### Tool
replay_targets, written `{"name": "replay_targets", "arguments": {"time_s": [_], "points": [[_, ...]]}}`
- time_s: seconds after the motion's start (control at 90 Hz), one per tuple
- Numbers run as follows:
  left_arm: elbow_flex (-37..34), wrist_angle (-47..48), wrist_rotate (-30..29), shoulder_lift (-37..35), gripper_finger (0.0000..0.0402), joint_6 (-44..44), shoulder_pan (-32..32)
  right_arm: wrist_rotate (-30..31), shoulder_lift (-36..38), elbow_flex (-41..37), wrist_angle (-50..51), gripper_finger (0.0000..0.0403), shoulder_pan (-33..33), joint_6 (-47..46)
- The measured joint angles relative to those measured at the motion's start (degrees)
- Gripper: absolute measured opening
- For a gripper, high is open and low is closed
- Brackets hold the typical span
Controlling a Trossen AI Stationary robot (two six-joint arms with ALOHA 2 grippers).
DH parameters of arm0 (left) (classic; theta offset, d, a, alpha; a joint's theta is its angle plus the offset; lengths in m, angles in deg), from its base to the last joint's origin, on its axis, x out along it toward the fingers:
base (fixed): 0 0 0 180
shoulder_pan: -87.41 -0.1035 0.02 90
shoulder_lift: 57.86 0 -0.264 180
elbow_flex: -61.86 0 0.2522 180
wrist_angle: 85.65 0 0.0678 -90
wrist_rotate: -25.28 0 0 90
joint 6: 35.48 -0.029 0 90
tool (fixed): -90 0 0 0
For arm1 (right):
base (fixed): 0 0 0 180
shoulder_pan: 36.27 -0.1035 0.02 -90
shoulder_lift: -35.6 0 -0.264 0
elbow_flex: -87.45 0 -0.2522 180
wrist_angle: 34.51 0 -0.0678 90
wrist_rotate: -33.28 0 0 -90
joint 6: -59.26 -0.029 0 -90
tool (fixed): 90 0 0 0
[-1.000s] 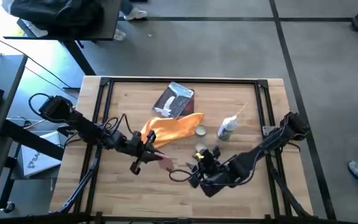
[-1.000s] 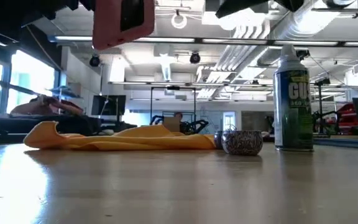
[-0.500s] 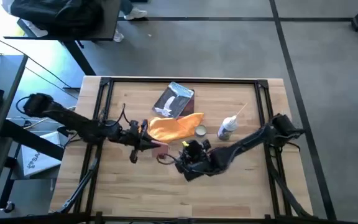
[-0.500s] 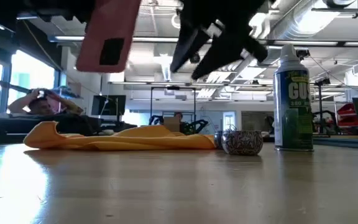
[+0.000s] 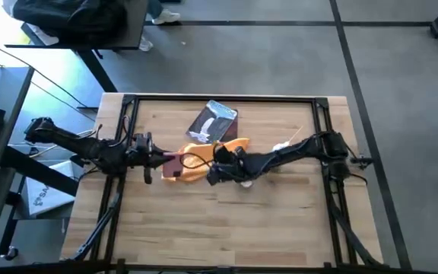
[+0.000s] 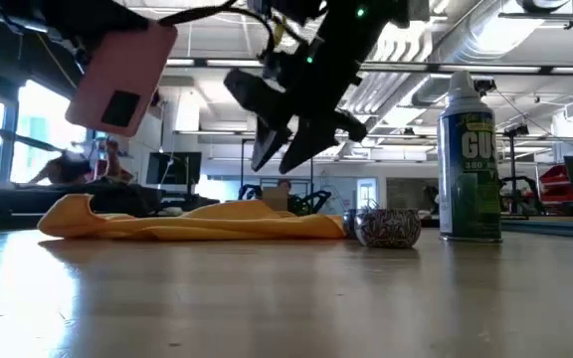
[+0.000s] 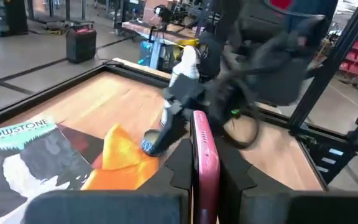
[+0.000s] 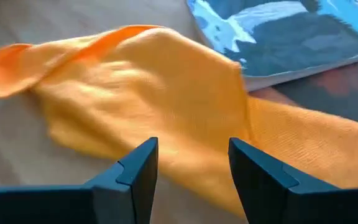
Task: Apply microfiber cloth
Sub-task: Wipe the pink phone with the orange microfiber cloth
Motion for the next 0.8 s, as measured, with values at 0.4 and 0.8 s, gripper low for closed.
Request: {"name": "replay_targets", "arguments": {"time_s": [0.4,0.8], "points": [[-0.6,5.9,-2.3,3.6,0.0014,5.8,1.0,-7.9,-9.9,0.0,-13.0,0.0165,5.2,9.0],[-4.5,-10.2,4.0,4.4,0.0018,7.3,2.3,-4.8,-11.8,0.2,-13.3,0.0054,2.7,18.7]]}}
